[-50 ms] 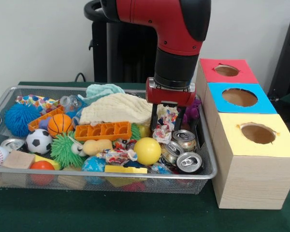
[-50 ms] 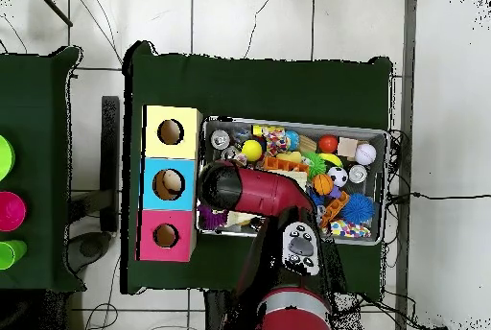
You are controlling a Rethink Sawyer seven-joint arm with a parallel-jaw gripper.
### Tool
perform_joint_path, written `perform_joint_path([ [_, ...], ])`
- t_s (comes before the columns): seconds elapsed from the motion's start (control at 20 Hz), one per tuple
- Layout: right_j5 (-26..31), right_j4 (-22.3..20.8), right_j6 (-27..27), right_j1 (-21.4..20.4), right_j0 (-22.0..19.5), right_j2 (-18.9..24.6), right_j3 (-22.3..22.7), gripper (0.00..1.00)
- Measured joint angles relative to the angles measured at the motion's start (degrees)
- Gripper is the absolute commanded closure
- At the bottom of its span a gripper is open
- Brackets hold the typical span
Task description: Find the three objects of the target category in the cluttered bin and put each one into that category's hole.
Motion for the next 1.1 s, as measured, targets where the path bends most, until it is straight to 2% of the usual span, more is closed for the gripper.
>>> perform_joint_path([
  [0.9,0.0,0.0,0.0,2.2,-1.0,0.2,0.1,0.00],
  [0.95,-0.1,0.0,0.0,2.2,-1.2,0.3,0.1,1.00],
  [1.1,-0.2,0.0,0.0,2.2,-1.4,0.4,0.2,1.00],
])
